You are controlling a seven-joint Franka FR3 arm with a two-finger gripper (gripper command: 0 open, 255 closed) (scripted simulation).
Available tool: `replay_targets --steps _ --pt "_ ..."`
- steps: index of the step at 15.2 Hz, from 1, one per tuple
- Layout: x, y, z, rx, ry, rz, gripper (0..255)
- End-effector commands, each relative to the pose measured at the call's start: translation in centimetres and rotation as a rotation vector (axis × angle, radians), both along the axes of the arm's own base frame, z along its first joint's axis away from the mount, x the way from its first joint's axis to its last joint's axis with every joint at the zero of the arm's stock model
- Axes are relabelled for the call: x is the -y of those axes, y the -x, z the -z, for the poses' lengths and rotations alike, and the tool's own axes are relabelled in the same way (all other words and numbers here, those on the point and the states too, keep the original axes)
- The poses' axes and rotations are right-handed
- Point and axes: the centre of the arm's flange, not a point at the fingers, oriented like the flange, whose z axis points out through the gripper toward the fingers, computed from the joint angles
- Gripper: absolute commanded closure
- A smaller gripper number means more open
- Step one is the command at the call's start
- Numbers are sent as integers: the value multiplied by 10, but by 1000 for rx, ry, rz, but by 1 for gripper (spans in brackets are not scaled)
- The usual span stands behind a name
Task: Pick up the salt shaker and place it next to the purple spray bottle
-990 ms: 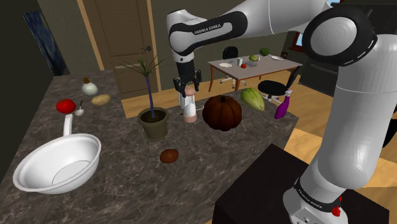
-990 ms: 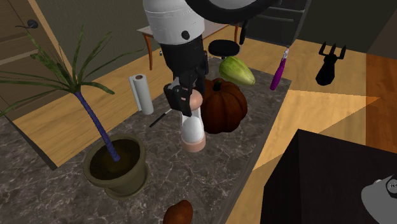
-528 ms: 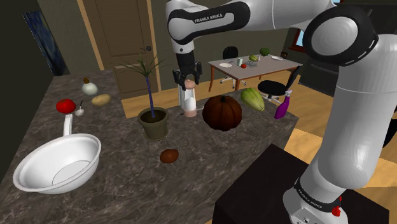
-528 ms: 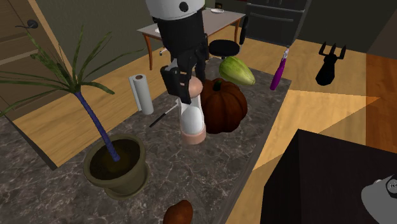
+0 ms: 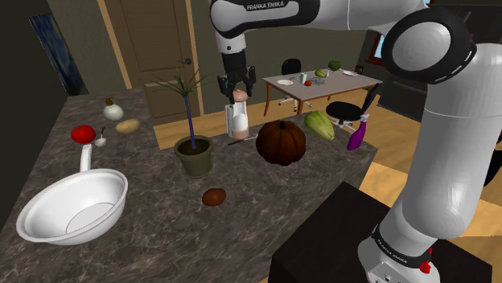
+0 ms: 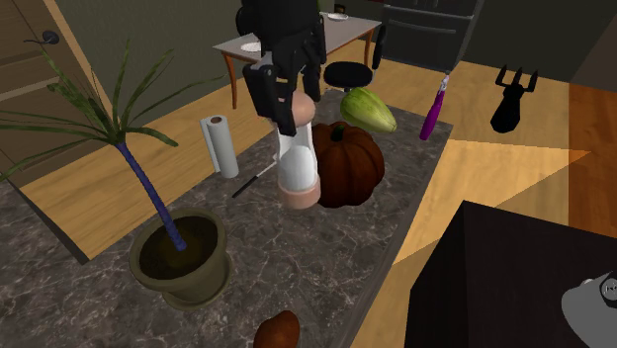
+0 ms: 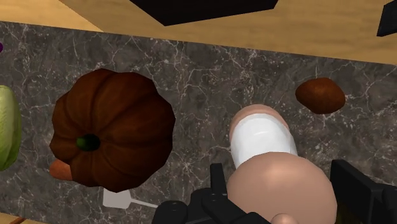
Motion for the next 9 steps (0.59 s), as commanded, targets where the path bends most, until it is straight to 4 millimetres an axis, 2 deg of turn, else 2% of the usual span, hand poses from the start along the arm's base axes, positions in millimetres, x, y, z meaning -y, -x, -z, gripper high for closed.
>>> replay_targets --steps 1,5,9 --pt "-1 0 -11 0 0 0 255" --pt "-1 0 -31 0 0 0 255" --pt "48 22 -31 0 0 0 255"
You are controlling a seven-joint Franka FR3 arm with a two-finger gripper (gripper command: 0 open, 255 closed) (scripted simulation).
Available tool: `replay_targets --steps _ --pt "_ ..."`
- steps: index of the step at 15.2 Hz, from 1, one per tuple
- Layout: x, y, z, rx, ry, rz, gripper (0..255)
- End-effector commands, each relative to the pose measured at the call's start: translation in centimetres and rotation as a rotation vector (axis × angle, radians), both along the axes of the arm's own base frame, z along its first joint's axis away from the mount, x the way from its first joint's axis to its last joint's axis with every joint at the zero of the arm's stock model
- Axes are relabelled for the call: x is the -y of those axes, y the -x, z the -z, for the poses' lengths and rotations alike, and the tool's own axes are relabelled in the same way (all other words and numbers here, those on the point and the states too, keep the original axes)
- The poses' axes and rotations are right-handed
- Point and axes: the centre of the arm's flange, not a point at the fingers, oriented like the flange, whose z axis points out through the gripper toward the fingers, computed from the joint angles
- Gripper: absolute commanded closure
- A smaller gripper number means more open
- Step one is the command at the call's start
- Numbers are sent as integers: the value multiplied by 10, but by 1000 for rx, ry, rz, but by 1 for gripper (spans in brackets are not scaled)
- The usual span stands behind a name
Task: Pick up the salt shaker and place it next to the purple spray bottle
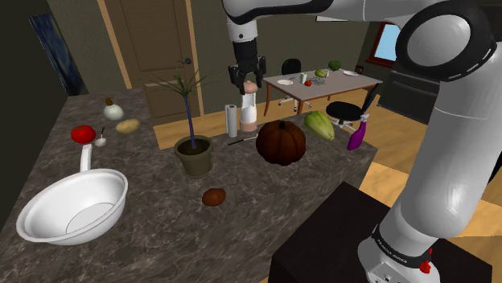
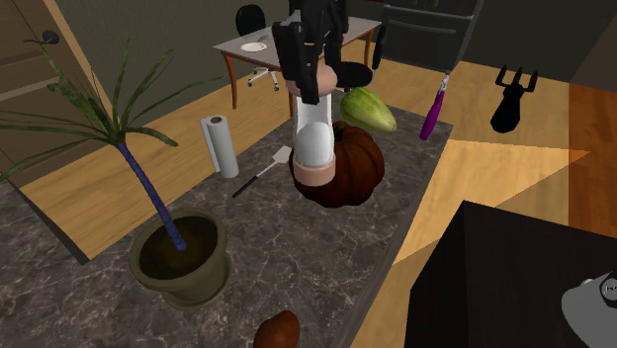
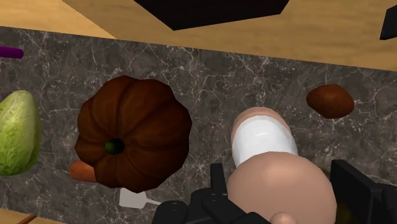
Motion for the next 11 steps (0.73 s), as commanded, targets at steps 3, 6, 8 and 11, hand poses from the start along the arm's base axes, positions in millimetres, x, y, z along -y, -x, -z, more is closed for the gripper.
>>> replay_targets --steps 3,6,8,11 --pt "52 18 1 0 0 -1 255" --pt "88 34 1 0 0 -1 255" --pt "112 45 1 0 0 -1 255" --pt "149 61 1 0 0 -1 255"
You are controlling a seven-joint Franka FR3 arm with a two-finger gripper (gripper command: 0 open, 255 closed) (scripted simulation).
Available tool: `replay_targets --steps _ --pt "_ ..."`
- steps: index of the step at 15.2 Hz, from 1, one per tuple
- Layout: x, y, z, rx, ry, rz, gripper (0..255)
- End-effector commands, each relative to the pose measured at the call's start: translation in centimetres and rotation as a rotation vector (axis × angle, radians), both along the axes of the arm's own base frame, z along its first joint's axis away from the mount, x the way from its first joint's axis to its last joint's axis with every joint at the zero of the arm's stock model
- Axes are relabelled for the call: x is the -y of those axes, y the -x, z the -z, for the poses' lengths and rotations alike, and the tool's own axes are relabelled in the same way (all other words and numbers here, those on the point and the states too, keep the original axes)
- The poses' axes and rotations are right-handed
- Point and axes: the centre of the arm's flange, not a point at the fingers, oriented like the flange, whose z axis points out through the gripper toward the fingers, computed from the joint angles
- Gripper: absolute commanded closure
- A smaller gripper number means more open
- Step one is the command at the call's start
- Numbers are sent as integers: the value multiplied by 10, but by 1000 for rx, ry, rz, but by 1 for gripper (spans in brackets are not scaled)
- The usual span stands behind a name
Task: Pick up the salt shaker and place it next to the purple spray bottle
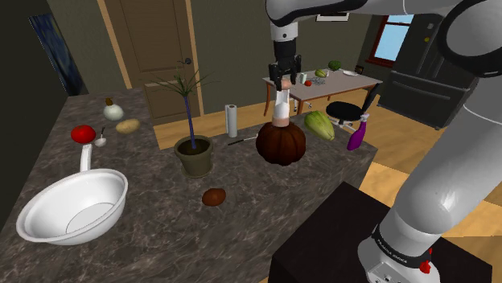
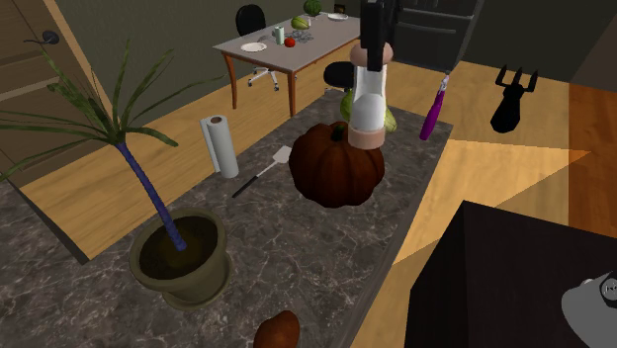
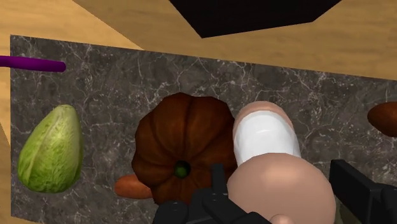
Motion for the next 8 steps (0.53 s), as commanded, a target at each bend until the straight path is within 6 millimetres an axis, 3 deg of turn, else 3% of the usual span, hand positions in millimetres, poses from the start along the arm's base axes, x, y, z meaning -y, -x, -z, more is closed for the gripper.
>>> replay_targets --steps 1,8 --pt "27 11 -1 0 -1 -1 255" --pt "111 49 -1 0 -1 -1 255"
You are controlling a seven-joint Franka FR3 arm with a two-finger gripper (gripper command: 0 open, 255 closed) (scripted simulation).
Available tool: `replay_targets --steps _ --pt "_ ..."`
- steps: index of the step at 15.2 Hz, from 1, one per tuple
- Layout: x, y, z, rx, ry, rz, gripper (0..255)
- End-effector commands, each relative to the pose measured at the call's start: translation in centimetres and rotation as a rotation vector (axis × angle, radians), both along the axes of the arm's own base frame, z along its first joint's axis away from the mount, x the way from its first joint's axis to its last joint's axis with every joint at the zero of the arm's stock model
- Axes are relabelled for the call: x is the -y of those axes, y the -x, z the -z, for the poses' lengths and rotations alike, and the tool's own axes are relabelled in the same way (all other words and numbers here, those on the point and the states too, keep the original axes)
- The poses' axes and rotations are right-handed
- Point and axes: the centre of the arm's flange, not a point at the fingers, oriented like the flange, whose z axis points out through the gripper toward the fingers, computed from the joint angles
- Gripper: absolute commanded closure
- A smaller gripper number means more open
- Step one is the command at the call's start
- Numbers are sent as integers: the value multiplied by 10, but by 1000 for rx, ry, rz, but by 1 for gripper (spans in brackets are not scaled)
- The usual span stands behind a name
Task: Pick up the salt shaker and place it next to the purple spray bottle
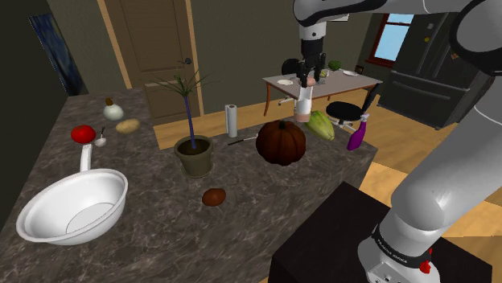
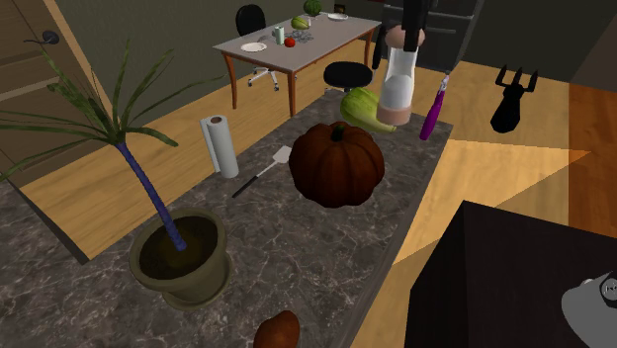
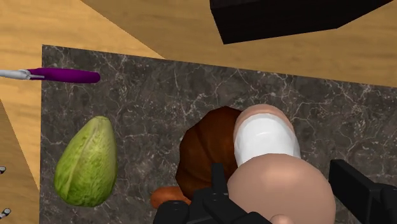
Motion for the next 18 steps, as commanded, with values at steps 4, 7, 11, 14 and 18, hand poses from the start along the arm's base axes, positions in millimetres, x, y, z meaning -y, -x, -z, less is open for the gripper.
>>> replay_targets --steps 4,7,11,14,18 --pt "58 27 1 0 0 -2 255" --pt "94 43 1 0 0 -2 255" --pt "143 65 1 0 0 -2 255" --pt "179 80 1 0 0 -2 255" --pt "227 102 1 0 0 -2 255"
